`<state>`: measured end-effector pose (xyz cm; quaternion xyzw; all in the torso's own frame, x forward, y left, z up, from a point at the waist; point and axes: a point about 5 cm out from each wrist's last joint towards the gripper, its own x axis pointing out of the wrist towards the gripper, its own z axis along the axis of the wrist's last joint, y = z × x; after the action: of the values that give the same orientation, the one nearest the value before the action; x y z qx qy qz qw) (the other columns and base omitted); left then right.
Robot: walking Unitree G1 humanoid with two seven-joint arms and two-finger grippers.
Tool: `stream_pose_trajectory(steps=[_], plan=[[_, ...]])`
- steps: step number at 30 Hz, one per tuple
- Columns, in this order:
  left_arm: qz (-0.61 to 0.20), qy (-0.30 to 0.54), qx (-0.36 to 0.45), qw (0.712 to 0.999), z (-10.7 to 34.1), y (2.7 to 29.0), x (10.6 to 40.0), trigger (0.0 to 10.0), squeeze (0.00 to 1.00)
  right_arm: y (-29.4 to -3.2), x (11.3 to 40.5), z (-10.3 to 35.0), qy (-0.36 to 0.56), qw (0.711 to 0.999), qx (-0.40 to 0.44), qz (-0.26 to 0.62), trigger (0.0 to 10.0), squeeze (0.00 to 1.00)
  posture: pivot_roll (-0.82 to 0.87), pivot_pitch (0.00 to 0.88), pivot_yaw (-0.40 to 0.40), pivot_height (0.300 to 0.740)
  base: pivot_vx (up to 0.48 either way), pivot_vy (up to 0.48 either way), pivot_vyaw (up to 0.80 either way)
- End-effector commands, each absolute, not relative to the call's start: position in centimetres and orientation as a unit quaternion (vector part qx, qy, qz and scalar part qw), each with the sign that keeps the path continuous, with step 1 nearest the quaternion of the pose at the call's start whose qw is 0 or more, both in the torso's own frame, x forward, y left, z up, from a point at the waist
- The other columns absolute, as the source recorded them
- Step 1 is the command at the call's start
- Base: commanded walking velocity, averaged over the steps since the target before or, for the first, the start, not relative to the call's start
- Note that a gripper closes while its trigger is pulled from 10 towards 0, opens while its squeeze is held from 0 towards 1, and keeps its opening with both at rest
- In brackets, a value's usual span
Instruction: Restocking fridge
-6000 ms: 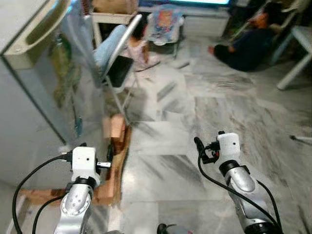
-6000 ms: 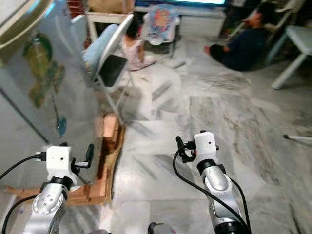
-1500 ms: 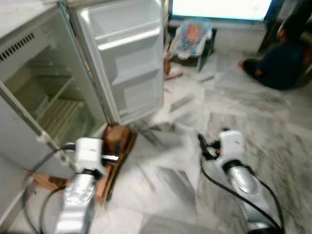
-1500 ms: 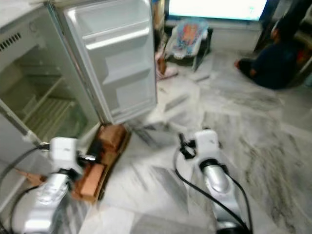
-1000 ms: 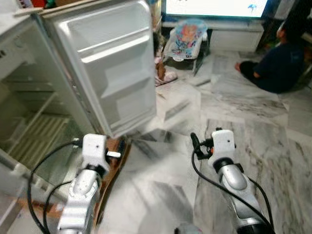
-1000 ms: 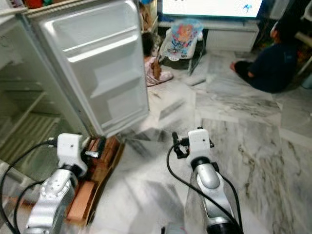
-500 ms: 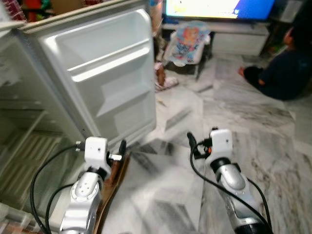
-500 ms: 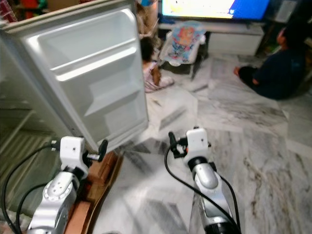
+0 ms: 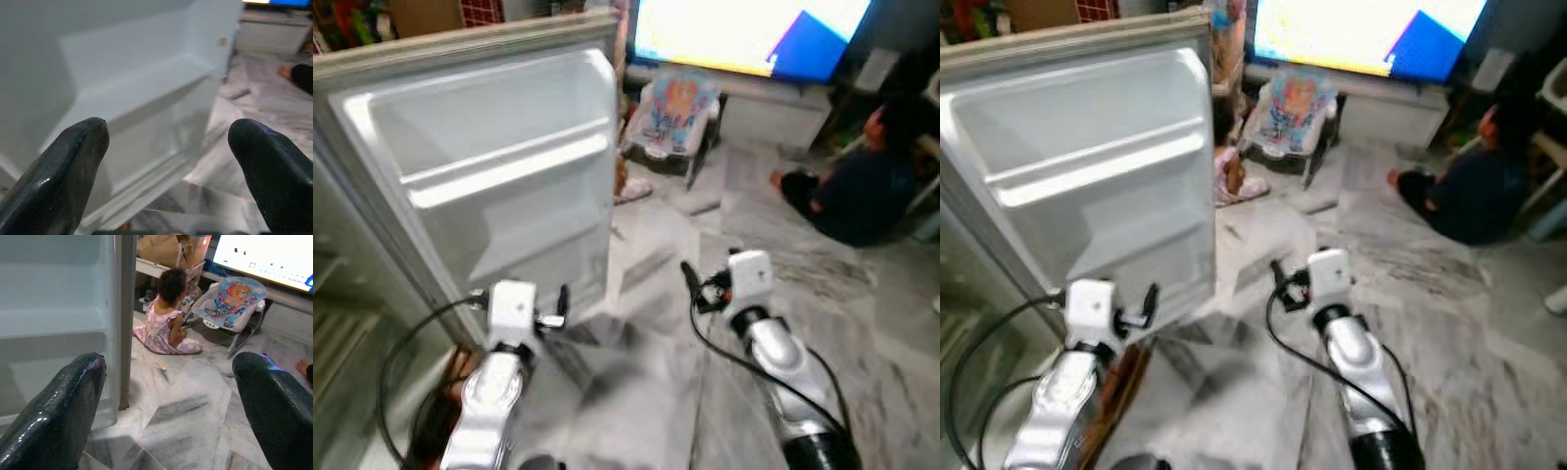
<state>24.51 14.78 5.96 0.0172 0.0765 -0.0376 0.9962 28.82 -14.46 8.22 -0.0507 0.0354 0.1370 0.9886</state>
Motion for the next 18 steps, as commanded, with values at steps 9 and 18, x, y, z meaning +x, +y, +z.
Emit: stream_pose_trajectory(steps=[9,18], plan=[[0.031,0.090,0.049,0.994,4.8,16.9,21.6,10.0,0.00,-15.6,28.6,6.2,0.074,0.984,-0.061,0.150,10.0,0.00,0.07,0.041,-0.153,0.740,0.000,0.000,0.00],[0.061,0.067,0.101,0.991,6.0,17.9,21.3,10.0,0.00,-14.1,30.2,7.3,0.055,0.977,-0.084,0.189,10.0,0.00,0.10,0.056,-0.184,0.740,0.000,0.000,0.00]])
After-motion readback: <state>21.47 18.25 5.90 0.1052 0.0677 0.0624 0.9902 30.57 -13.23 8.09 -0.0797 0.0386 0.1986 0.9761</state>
